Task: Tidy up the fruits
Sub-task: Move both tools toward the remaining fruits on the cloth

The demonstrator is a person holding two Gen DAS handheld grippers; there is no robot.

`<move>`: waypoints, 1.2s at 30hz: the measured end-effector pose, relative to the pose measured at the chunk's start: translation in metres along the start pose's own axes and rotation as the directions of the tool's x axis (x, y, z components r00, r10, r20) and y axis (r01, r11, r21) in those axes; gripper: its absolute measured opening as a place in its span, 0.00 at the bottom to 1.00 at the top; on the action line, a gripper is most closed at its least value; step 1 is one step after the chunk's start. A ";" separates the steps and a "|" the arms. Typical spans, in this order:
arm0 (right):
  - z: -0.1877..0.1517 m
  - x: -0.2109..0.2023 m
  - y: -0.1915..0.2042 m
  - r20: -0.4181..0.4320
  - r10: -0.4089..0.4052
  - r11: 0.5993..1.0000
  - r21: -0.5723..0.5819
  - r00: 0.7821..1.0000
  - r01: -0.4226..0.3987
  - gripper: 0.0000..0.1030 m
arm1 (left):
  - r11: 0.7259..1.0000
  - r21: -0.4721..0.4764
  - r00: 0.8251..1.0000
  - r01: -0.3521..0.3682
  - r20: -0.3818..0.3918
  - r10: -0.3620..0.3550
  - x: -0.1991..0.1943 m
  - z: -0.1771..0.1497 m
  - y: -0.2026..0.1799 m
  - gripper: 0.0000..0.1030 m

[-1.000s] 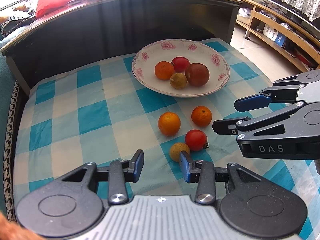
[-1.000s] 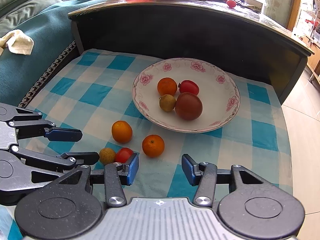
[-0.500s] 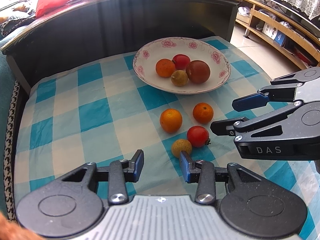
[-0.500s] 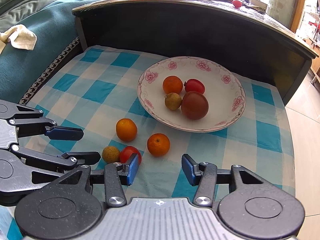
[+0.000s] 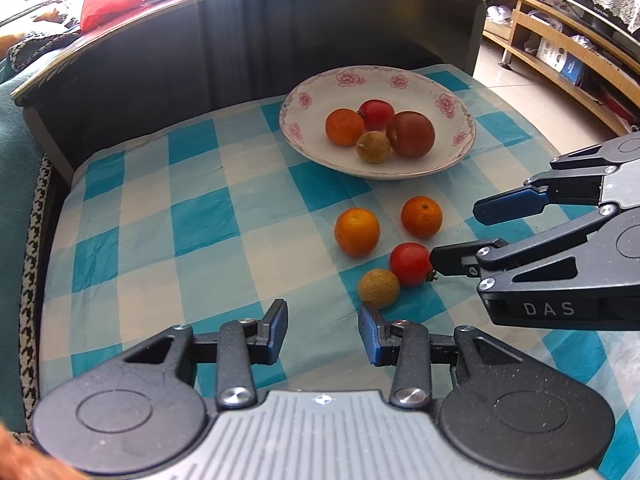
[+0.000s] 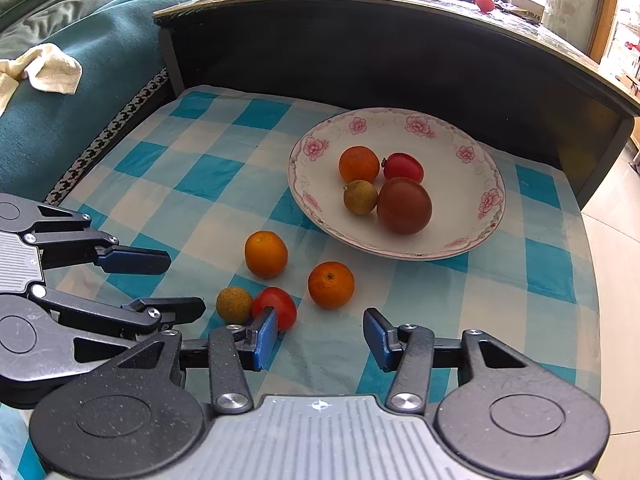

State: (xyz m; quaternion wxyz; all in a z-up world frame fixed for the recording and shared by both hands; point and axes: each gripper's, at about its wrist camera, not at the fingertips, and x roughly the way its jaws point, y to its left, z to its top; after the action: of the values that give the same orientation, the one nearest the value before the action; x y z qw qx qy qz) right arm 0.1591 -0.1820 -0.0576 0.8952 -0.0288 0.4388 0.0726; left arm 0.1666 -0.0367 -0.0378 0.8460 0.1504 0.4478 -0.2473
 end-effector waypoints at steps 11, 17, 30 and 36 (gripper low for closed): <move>0.000 0.003 0.003 -0.008 0.015 1.000 -0.008 1.000 -0.015 0.42 | 0.999 0.015 0.999 -0.043 0.002 0.043 0.000 -0.002 0.002 0.47; 0.000 0.005 0.004 -0.017 0.029 1.000 -0.011 0.999 -0.029 0.42 | 0.998 0.020 0.998 -0.058 0.001 0.058 0.001 -0.002 0.002 0.47; -0.001 0.012 0.005 -0.041 0.058 0.998 0.000 0.997 -0.058 0.42 | 0.998 0.024 0.998 -0.061 -0.001 0.061 0.002 -0.003 0.003 0.47; -0.002 0.014 0.007 -0.050 0.071 0.997 0.000 0.996 -0.071 0.41 | 0.998 0.024 0.998 -0.060 -0.002 0.061 0.001 -0.003 0.003 0.47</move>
State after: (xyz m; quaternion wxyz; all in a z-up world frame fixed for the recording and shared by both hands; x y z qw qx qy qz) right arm 0.1652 -0.1736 -0.0698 0.8808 -0.0158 0.4618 0.1038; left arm 0.1670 -0.0333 -0.0403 0.8507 0.1743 0.4411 -0.2267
